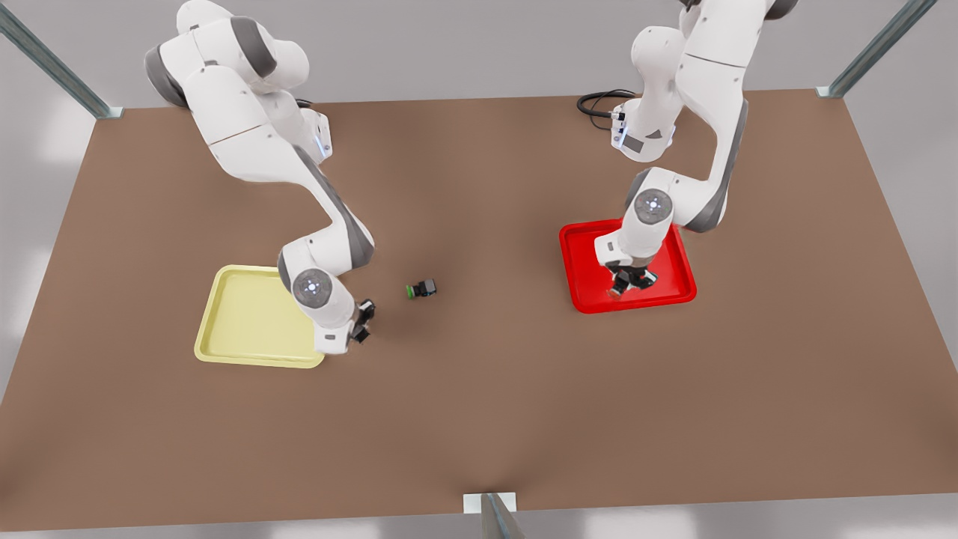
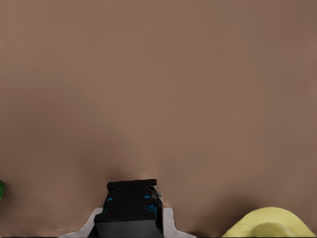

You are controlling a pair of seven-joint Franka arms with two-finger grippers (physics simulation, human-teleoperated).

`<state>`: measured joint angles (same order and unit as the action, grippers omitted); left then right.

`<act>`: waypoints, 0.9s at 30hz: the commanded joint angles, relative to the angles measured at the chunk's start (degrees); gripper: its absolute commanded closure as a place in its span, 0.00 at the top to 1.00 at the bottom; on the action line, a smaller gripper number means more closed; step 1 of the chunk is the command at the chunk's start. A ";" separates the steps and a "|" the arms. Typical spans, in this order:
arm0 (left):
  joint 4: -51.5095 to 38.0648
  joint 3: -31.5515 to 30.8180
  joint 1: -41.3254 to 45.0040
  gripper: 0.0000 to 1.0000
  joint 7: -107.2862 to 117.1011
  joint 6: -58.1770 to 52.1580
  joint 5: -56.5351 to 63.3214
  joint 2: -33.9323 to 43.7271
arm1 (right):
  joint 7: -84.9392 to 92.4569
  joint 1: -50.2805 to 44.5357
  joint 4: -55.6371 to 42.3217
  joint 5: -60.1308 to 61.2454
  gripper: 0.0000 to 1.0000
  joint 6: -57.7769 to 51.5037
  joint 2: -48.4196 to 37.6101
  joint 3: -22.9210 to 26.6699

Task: Place the switches on the corresponding trays according to their colors

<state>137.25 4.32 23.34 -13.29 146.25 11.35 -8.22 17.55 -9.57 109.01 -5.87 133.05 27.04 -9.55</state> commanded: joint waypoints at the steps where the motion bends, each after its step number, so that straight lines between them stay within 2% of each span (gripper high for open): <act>1: 1.43 0.34 0.30 0.55 -0.16 0.97 -1.33 0.39 | 1.17 0.87 1.38 -0.10 0.51 0.55 -0.93 0.06; 4: 7.50 1.13 0.39 0.57 -0.95 3.08 -1.24 2.59 | 6.53 5.62 9.20 -0.01 0.51 2.21 -4.71 0.15; 5: 7.77 1.13 0.39 0.62 -0.95 2.99 -1.24 2.24 | 8.55 7.20 11.31 -0.01 0.51 3.27 -5.42 0.24; 6: 8.21 1.13 0.39 1.00 -0.95 2.99 -1.24 1.98 | 11.27 8.25 13.25 -0.01 0.51 4.15 -5.77 1.46; 8: 8.21 1.13 0.39 1.00 -0.95 2.90 -1.24 2.06 | 18.57 8.25 14.13 -0.01 0.52 4.42 -5.68 6.65; 9: 8.21 1.13 0.39 1.00 -0.95 2.82 -1.24 2.24 | 19.45 8.25 14.13 -0.01 0.55 4.33 -5.68 7.53; 10: 8.21 1.13 0.39 1.00 -0.95 2.73 -1.24 2.33 | 19.45 8.25 14.04 -0.01 0.70 4.06 -5.68 7.62; 12: 8.21 1.13 0.39 1.00 -1.39 2.20 -1.24 3.03 | 19.45 8.25 13.95 -0.01 0.92 3.98 -5.68 7.71; 14: 5.93 1.40 0.39 1.00 -0.69 -2.98 -1.42 6.81 | 19.81 8.25 13.87 -0.01 0.99 3.89 -5.59 7.71; 15: 0.31 2.10 0.39 1.00 -0.07 -8.51 -2.47 6.72 | 19.98 8.25 13.78 -0.01 1.00 3.71 -5.68 7.71; 16: -8.30 2.19 0.48 1.00 0.02 -19.75 -8.61 5.85 | 20.68 8.25 13.51 -0.01 1.00 3.45 -5.85 7.71; 17: -20.48 2.19 0.48 1.00 2.55 -32.56 -13.09 2.35 | 20.77 8.25 11.33 -0.01 1.00 -0.05 -7.17 7.79; 18: -36.39 2.19 0.48 1.00 9.58 -43.91 -13.72 -3.19 | 20.60 8.17 6.32 0.07 1.00 -7.43 -8.92 7.88; 19: -47.77 2.28 0.39 1.00 14.34 -46.49 -13.28 -6.28 | 19.72 8.08 -0.36 0.16 1.00 -15.35 -10.42 7.88; 21: -56.48 3.42 0.31 1.00 17.77 -46.67 -11.44 -6.11 | 13.93 8.08 -13.55 0.78 1.00 -27.83 -11.48 8.32; 22: -57.10 1.23 -2.68 1.00 19.00 -46.67 -9.41 -4.97 | 5.84 8.08 -19.44 0.86 1.00 -35.03 -11.83 8.32; 23: -57.44 -4.91 -7.76 1.00 19.00 -46.67 -6.79 -4.44 | 1.01 7.99 -25.32 0.60 1.00 -43.20 -11.92 8.58; 24: -60.70 -7.66 -9.89 1.00 19.00 -47.81 -5.28 -6.46 | -1.28 8.17 -28.06 -0.01 1.00 -46.82 -12.36 8.76; 26: -61.84 -7.66 -10.24 1.00 18.91 -47.02 -5.37 -9.36 | -12.96 8.61 -35.35 -0.71 1.00 -54.73 -12.97 10.70; 27: -61.84 -7.66 -10.33 1.00 18.91 -47.02 -5.37 -9.71 | -13.33 10.80 -34.92 -0.28 1.00 -54.56 -14.11 10.52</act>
<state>75.41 -3.34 13.00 5.63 99.23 4.88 -18.06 4.23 1.65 74.44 -6.01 78.87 12.62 1.03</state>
